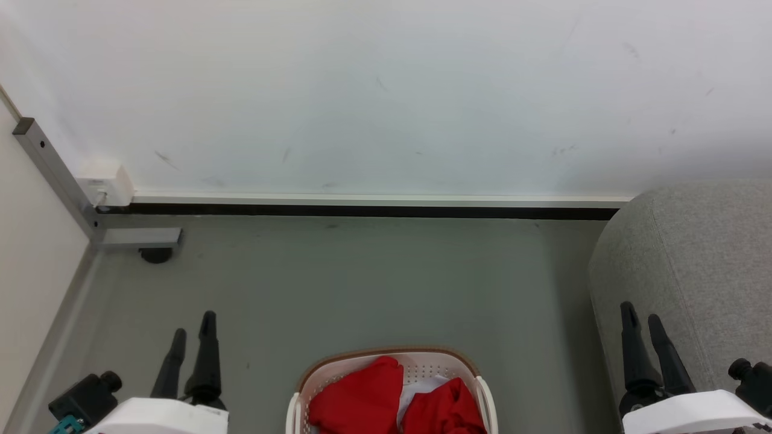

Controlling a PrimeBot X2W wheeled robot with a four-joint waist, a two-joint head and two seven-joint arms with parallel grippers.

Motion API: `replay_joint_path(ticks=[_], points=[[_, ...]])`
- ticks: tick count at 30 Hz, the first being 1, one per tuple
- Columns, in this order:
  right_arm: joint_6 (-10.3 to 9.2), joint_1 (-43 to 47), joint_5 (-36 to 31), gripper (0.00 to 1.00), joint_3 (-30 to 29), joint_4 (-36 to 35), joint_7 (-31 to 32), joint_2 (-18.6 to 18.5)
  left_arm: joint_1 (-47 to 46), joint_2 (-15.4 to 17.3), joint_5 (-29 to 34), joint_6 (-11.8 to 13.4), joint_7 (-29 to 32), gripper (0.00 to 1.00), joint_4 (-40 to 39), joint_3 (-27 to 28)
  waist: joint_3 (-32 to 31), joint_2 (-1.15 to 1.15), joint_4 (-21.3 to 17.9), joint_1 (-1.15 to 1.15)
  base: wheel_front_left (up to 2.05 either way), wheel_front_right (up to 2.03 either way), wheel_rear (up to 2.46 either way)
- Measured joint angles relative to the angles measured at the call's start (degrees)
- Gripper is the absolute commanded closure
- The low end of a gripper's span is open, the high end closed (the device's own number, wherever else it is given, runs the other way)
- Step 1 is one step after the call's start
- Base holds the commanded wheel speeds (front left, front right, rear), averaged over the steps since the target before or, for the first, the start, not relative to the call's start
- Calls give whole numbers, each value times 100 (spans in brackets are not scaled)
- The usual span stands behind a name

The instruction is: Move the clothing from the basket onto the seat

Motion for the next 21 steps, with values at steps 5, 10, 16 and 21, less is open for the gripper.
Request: replay_joint_path(ticks=[5,10,16,21], points=[[0,0,-587,0,2,210,-85,-2,2,3,356,79,-69,0,31,-22,-6,0,6,0,0,0,0],[0,-8,-984,0,13,303,-154,-5,13,12,693,96,-168,0,71,-81,-12,0,6,0,0,0,0],[0,-20,-1383,0,79,371,-255,-9,38,59,1055,93,-264,0,104,-116,-17,0,-3,0,0,0,0],[0,-42,-1724,0,146,441,-321,-11,38,79,1347,93,-322,0,107,-147,-15,0,-5,0,0,0,0]])
